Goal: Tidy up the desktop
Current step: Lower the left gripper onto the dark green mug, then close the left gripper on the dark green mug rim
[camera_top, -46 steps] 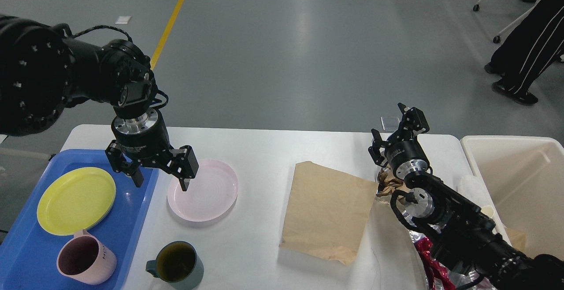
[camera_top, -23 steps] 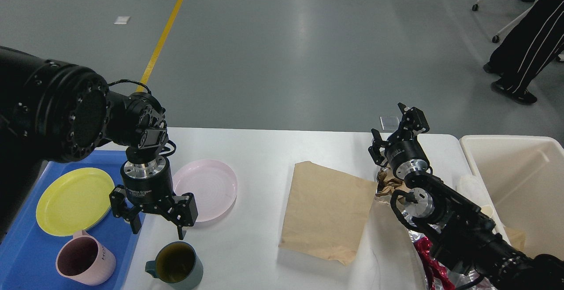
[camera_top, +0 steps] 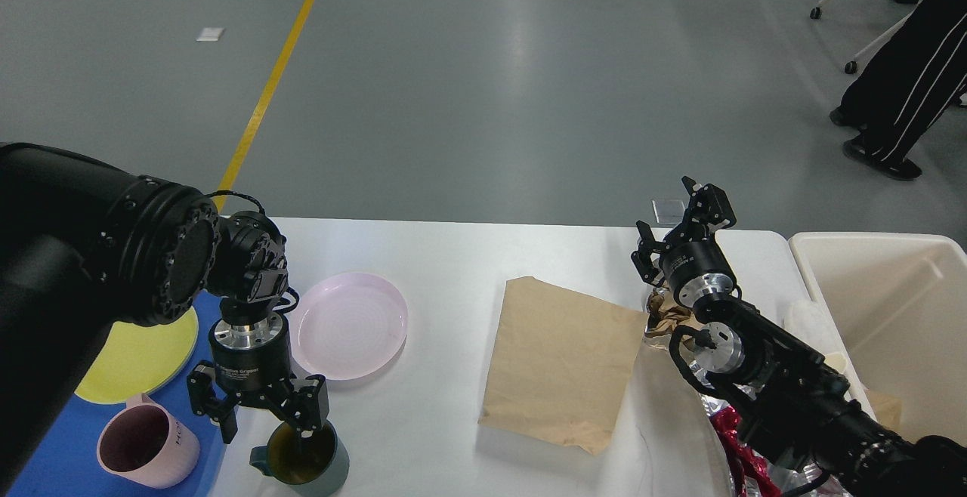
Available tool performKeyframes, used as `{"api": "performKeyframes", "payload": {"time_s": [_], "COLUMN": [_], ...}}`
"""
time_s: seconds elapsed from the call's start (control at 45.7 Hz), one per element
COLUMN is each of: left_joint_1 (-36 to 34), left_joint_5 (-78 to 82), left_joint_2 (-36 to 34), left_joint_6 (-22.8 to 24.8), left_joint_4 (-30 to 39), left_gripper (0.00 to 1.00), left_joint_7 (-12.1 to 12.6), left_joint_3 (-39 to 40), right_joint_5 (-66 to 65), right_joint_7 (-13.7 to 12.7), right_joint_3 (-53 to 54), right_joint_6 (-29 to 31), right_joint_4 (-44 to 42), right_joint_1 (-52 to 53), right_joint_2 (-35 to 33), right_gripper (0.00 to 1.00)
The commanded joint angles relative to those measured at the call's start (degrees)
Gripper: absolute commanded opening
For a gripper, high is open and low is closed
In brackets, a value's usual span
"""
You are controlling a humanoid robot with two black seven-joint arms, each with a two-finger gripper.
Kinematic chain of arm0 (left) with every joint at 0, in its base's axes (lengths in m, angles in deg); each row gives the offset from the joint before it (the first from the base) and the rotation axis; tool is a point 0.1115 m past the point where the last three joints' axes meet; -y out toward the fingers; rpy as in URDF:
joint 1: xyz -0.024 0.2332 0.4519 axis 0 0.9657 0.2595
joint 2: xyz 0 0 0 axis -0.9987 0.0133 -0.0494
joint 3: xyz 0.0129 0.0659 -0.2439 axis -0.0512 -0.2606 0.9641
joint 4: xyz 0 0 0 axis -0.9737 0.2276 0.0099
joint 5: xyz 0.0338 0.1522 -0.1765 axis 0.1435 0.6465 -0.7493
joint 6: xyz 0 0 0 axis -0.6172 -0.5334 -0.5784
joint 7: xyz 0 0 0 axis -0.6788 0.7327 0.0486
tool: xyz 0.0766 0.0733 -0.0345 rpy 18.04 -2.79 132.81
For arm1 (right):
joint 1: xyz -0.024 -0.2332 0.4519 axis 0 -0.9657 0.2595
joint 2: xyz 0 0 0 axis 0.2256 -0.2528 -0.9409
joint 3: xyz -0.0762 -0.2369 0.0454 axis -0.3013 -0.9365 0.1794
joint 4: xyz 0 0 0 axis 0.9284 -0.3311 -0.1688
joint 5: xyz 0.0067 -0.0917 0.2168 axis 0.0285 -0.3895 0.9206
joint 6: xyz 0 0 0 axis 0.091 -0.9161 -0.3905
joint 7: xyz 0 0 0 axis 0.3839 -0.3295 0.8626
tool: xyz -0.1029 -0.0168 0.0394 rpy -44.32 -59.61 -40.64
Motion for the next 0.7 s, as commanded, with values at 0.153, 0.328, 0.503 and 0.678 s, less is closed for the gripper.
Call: {"api": "performKeyframes", "payload": {"time_s": [0.153,0.328,0.503,0.678], "left_joint_1": [0.94,1.12,1.30,2.00], "left_joint_5": [-0.48,-0.57,-0.57,-1.01], "left_joint_2": [0.47,0.47,0.47,0.47], "left_joint_6": [-0.07,0.00,0.00,0.00], "left_joint_4": [-1.20,-1.55,-2.08,-2.96], "left_gripper": [0.88,0.81,0.73,0.76], "left_joint_7": [0.00,0.00,0.00,-0.17], "left_joint_3": [0.03,-0.06,-0.67,-1.12], "right_joint_5": [0.00,0.00,0.00,0.00], "right_joint_7": [0.06,0.06,-0.03,-0.03], "right_joint_3": [0.07,-0.02,-0.02,-0.02], "right_joint_6": [0.00,0.00,0.00,0.00], "right_joint_4": [-0.02,-0.02,-0.02,-0.02], "right_joint_1": [-0.01,-0.01,-0.01,-0.01], "right_joint_2": [0.00,-0.09,0.00,0.00], "right_gripper": [1.00,1.00,1.00,1.00]}}
